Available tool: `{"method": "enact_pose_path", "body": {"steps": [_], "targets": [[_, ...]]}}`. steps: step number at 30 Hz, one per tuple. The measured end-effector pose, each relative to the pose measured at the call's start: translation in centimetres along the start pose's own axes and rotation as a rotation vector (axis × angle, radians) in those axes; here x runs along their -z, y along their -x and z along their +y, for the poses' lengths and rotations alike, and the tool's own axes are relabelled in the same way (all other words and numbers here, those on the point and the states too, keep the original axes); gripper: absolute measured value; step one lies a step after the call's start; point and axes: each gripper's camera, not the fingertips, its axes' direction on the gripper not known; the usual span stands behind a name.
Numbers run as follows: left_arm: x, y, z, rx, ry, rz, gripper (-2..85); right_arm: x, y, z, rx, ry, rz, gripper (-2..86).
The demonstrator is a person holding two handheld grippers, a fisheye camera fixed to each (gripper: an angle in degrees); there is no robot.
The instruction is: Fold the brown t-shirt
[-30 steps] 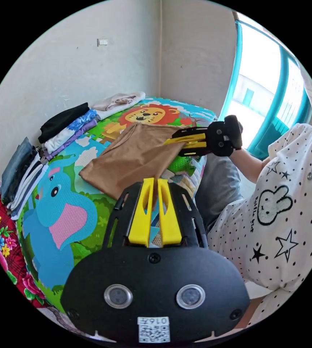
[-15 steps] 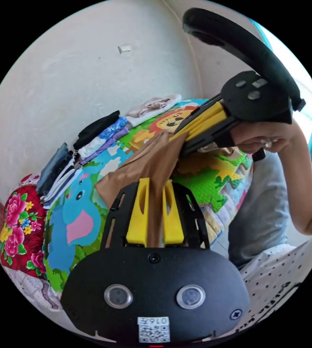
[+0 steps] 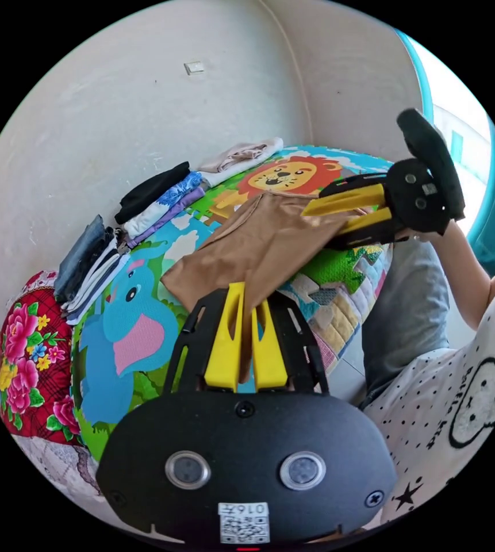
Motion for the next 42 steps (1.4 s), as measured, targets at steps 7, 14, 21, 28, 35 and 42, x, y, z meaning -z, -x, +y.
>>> {"method": "enact_pose_path", "body": {"steps": [7, 14, 21, 28, 35, 42], "targets": [[-0.7, 2.0, -1.1, 0.036, -0.015, 0.068, -0.6, -2.3, -0.4, 2.6, -0.080, 0.067, 0.180, 7.9], [-4.1, 1.4, -2.7, -0.073, 0.088, -0.033, 5.0, -2.0, -1.6, 0.6, -0.012, 0.062, 0.225, 3.5], [-7.4, 2.1, -5.0, -0.201, 0.131, 0.079, -0.8, -3.6, -2.4, -1.7, 0.172, 0.117, 0.273, 5.2], [-8.8, 2.5, -8.9, -0.353, 0.170, 0.131, -1.0, -5.4, -4.1, -2.7, 0.363, 0.213, 0.301, 3.0], [-8.2, 3.9, -14.4, -0.525, 0.287, 0.379, -0.9, -2.5, -8.0, -5.7, 0.518, 0.279, 0.095, 2.4], [-5.0, 6.0, -21.8, -0.630, 0.321, 0.597, -0.9, 1.9, -13.7, -9.5, 0.529, 0.337, -0.125, 2.4]]}}
